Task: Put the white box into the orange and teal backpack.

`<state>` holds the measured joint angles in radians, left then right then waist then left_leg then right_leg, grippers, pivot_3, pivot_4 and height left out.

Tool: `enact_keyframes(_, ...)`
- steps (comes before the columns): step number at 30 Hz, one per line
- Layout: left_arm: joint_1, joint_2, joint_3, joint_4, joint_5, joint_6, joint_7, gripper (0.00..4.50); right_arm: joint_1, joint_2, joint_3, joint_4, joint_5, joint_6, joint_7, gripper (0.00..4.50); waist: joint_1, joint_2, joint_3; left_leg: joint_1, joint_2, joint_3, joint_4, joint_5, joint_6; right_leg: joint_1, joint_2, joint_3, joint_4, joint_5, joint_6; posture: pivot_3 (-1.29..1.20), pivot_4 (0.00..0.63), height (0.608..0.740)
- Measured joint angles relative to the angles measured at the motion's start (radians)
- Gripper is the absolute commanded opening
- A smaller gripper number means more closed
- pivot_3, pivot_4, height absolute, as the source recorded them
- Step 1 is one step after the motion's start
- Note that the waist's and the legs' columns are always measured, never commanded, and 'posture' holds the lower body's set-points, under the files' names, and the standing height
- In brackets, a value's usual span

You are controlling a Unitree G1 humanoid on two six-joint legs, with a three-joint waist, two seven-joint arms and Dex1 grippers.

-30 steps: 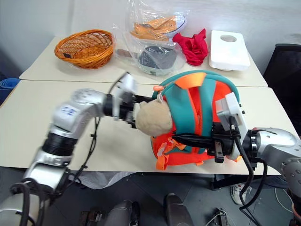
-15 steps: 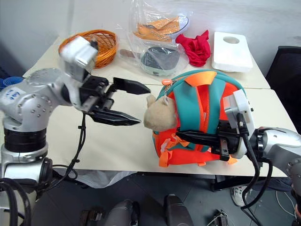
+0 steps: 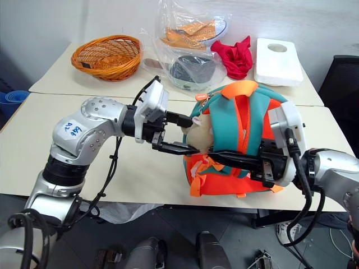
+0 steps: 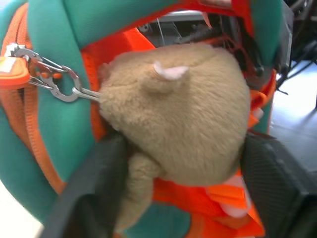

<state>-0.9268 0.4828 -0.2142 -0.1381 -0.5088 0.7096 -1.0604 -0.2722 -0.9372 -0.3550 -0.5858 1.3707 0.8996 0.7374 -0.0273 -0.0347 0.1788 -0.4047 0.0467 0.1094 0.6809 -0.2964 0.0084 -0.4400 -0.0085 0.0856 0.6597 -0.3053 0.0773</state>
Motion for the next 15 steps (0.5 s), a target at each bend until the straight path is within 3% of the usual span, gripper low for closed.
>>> enact_keyframes(8,0.0,-0.003,0.04,0.039,-0.009,0.005,0.002,0.32,0.012,-0.006,-0.001,0.001,-0.016,-0.005,0.009,0.0,-0.001,0.0,0.0,0.0,0.0,0.0,0.0,0.0,0.0,0.0,0.0,0.0,0.0,0.0,0.0,0.0,0.15,0.74)
enact_keyframes(10,-0.006,0.015,0.051,0.059,-0.019,0.0,-0.028,0.11,0.016,-0.023,-0.013,0.012,-0.036,-0.007,0.029,0.0,-0.001,0.0,0.0,0.0,0.0,0.0,0.0,0.0,0.0,0.0,0.0,0.0,0.0,0.0,0.0,0.0,0.15,0.74)
enact_keyframes(15,-0.111,0.125,0.128,0.263,-0.024,-0.036,-0.104,0.07,0.063,-0.045,-0.118,0.079,-0.045,-0.007,0.085,0.0,-0.002,0.0,0.0,0.0,0.0,0.0,0.0,0.0,0.0,-0.001,0.001,0.0,0.0,0.0,0.0,0.0,0.15,0.74)
